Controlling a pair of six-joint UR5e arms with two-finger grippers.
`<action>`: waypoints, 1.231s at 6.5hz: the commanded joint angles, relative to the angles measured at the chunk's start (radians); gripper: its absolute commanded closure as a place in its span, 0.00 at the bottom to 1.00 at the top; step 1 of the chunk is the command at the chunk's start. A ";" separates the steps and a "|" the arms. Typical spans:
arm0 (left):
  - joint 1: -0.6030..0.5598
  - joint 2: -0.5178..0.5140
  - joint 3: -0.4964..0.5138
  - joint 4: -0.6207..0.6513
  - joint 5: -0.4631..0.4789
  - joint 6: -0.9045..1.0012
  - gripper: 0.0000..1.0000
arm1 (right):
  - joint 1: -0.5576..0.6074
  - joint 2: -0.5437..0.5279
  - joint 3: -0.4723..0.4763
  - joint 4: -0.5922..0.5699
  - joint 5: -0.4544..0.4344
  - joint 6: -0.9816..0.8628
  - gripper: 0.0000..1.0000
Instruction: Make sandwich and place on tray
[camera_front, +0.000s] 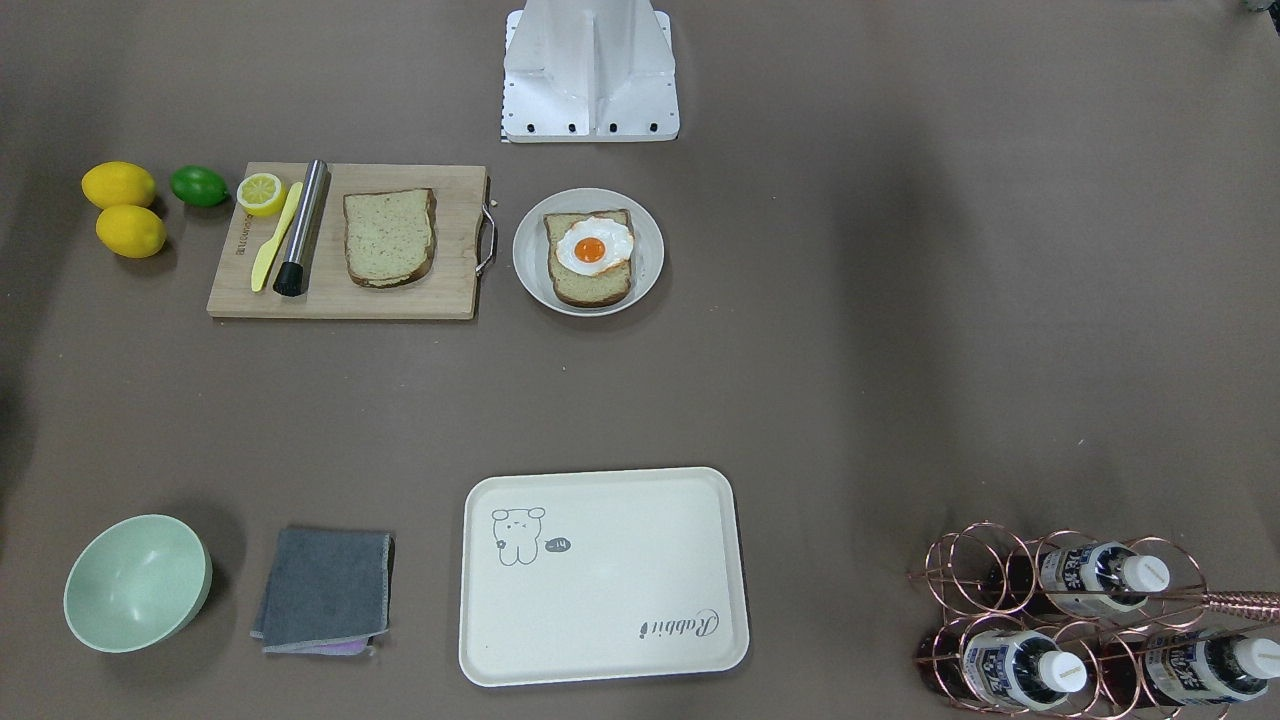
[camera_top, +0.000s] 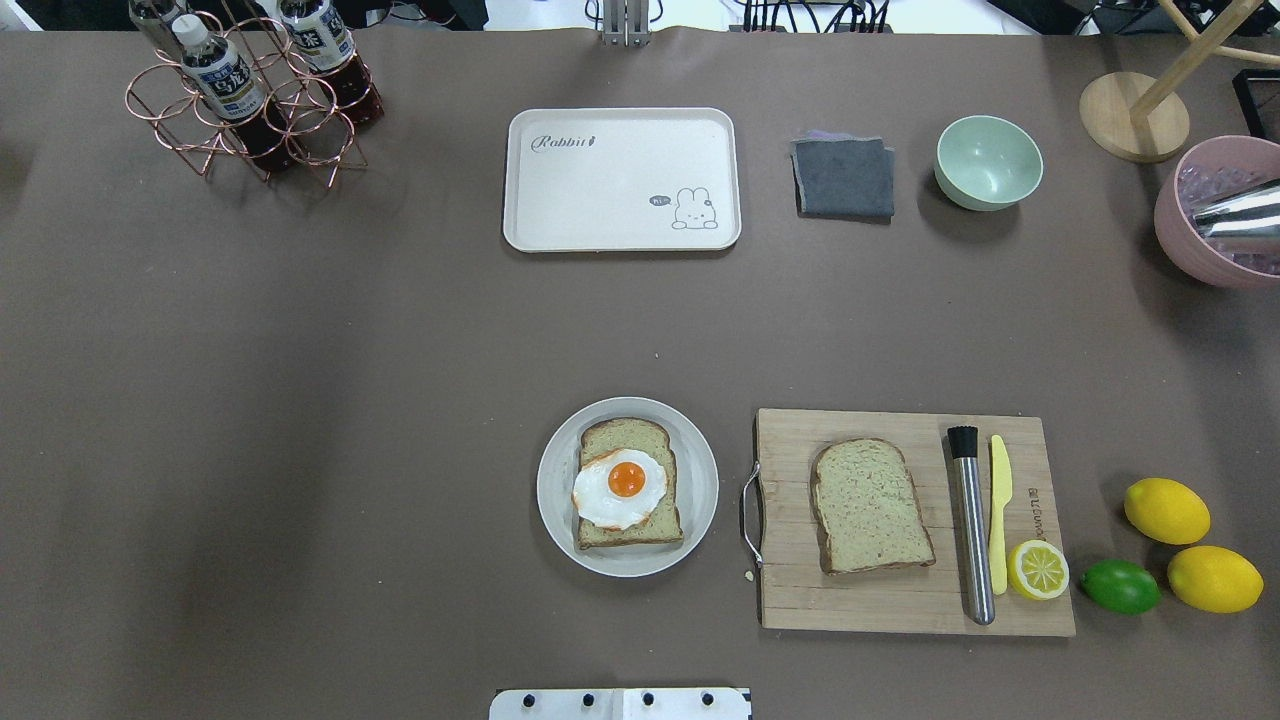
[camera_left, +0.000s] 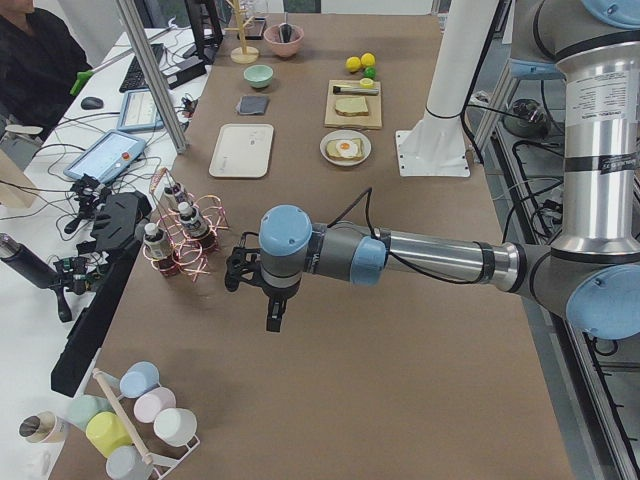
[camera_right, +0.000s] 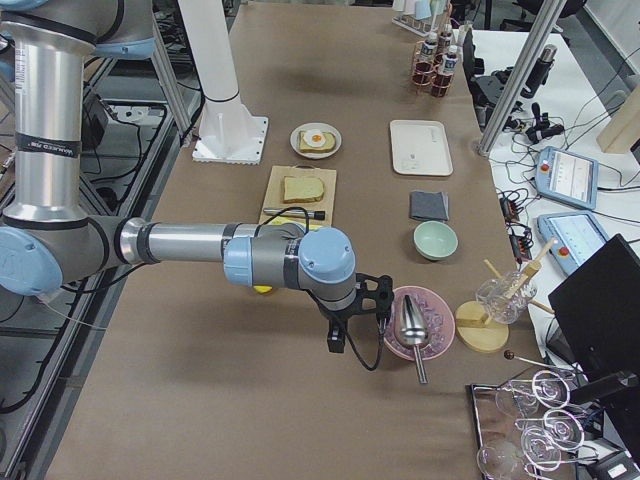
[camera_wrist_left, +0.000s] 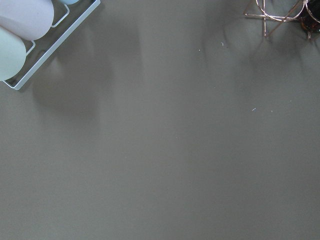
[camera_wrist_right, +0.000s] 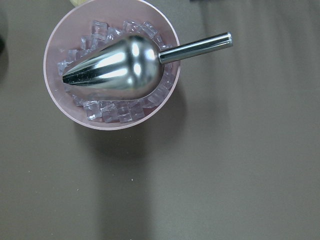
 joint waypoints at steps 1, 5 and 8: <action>0.001 -0.002 0.012 -0.029 0.000 -0.006 0.02 | 0.000 0.004 -0.001 -0.001 0.000 0.003 0.00; 0.001 -0.006 0.009 -0.033 -0.002 -0.002 0.02 | -0.002 0.007 0.009 0.000 0.005 0.010 0.00; 0.001 0.000 0.009 -0.037 -0.002 0.001 0.02 | -0.002 -0.002 0.015 0.000 0.003 0.001 0.00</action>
